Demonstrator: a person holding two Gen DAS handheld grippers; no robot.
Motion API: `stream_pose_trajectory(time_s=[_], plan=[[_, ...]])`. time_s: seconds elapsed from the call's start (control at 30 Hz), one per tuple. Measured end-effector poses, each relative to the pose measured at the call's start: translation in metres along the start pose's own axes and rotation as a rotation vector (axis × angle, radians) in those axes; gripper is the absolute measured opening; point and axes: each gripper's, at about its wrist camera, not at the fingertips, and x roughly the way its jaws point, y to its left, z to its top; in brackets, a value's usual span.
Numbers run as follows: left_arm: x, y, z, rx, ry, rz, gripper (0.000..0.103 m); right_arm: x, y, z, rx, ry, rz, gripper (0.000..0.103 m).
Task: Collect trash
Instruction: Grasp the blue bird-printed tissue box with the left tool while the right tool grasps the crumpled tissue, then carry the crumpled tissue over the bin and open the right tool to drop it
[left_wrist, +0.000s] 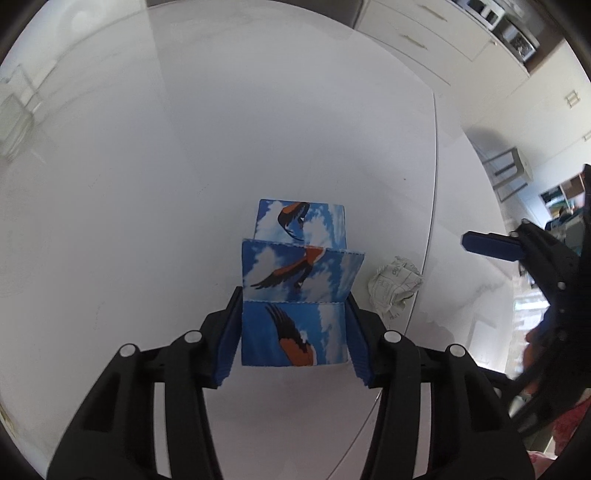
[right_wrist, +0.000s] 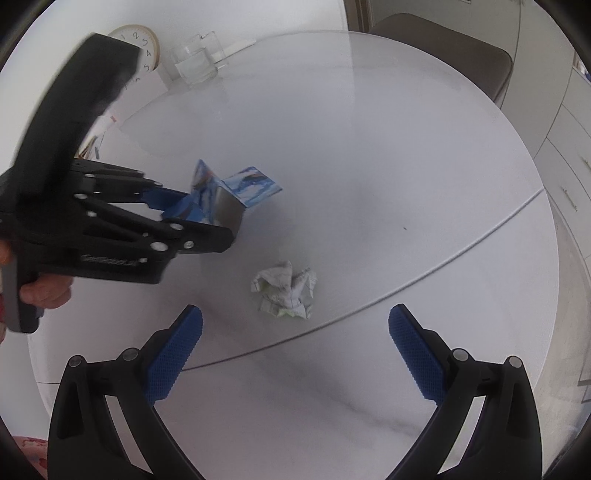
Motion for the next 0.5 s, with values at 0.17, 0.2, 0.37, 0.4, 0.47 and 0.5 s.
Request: stream_pose_trajectory(time_s=[0.17, 0.2, 0.37, 0.4, 0.47, 0.5], plan=[[-0.027, 0.009, -0.020, -0.057, -0.048, 0.010, 0.049, 0.020, 0.013, 0.016, -0.027, 0.022, -0.024, 0.082], [-0.030, 0.010, -0.024, -0.068, -0.055, 0.011, 0.049, 0.024, 0.015, 0.017, -0.029, 0.027, -0.033, 0.077], [-0.042, 0.016, -0.042, -0.119, -0.070, 0.015, 0.049, 0.040, 0.018, 0.022, -0.027, 0.075, -0.076, 0.037], [-0.044, 0.016, -0.044, -0.123, -0.072, 0.018, 0.049, 0.039, 0.018, 0.021, -0.021, 0.077, -0.073, 0.036], [-0.045, 0.014, -0.048, -0.131, -0.075, 0.019, 0.049, 0.037, 0.018, 0.022, -0.013, 0.076, -0.074, 0.034], [-0.046, 0.013, -0.049, -0.135, -0.076, 0.017, 0.049, 0.037, 0.019, 0.022, -0.013, 0.075, -0.073, 0.034]])
